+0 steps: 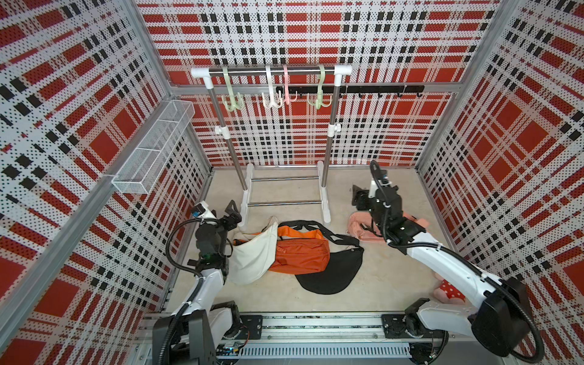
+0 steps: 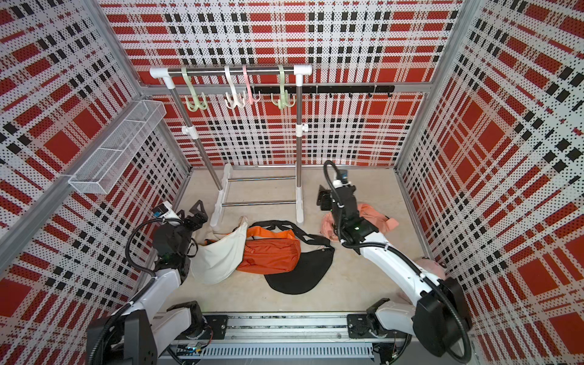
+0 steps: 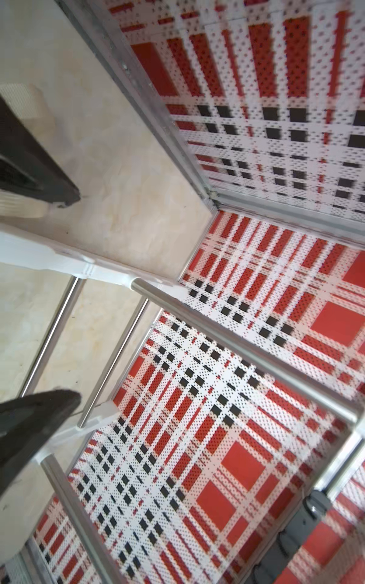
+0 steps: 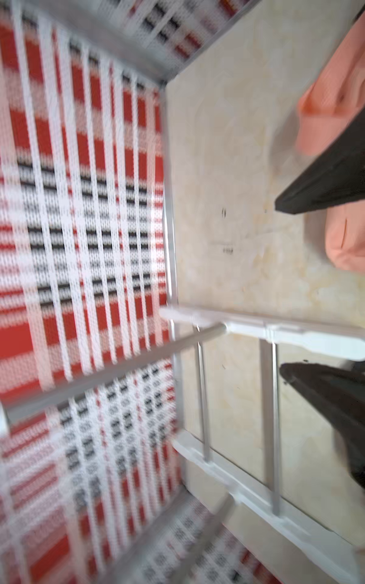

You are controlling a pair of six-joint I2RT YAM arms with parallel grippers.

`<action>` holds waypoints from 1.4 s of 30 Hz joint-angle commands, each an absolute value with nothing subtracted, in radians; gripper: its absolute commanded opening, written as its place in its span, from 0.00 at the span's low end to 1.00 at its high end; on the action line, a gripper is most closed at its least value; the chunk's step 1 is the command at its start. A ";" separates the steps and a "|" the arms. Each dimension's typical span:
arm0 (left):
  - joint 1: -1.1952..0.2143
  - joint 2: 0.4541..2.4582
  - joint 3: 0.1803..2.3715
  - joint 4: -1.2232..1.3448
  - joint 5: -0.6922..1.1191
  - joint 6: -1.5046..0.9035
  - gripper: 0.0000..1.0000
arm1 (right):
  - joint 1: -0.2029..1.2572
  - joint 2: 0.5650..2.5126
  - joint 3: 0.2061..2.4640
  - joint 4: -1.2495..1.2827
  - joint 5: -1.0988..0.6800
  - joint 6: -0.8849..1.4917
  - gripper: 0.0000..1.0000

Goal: Take the bag off the hook
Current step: Reset both arms

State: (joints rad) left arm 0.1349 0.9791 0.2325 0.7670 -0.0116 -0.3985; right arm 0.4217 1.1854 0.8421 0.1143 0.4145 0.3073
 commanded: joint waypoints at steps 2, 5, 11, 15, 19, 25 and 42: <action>0.090 0.943 0.054 1.237 -0.277 -0.256 0.98 | 0.210 1.174 0.651 0.329 0.490 0.228 0.87; 0.077 0.967 0.020 1.246 -0.312 -0.247 0.98 | 0.114 1.247 0.531 0.502 0.506 0.165 0.88; -0.038 1.142 -0.027 1.363 -0.442 -0.165 0.98 | 0.086 1.397 0.444 0.719 0.385 0.073 0.90; -0.016 1.251 -0.039 1.491 -0.447 -0.156 0.98 | 0.085 1.470 0.347 0.983 0.222 0.026 0.90; -0.004 1.371 -0.067 1.702 -0.336 -0.081 0.98 | 0.077 1.587 0.161 1.437 0.057 -0.021 0.89; -0.045 1.507 -0.075 1.845 -0.224 0.023 0.98 | 0.032 1.623 0.097 1.598 0.114 0.058 0.94; -0.029 1.575 0.184 1.449 -0.436 -0.072 0.98 | 0.031 1.571 0.248 1.231 0.275 0.114 1.00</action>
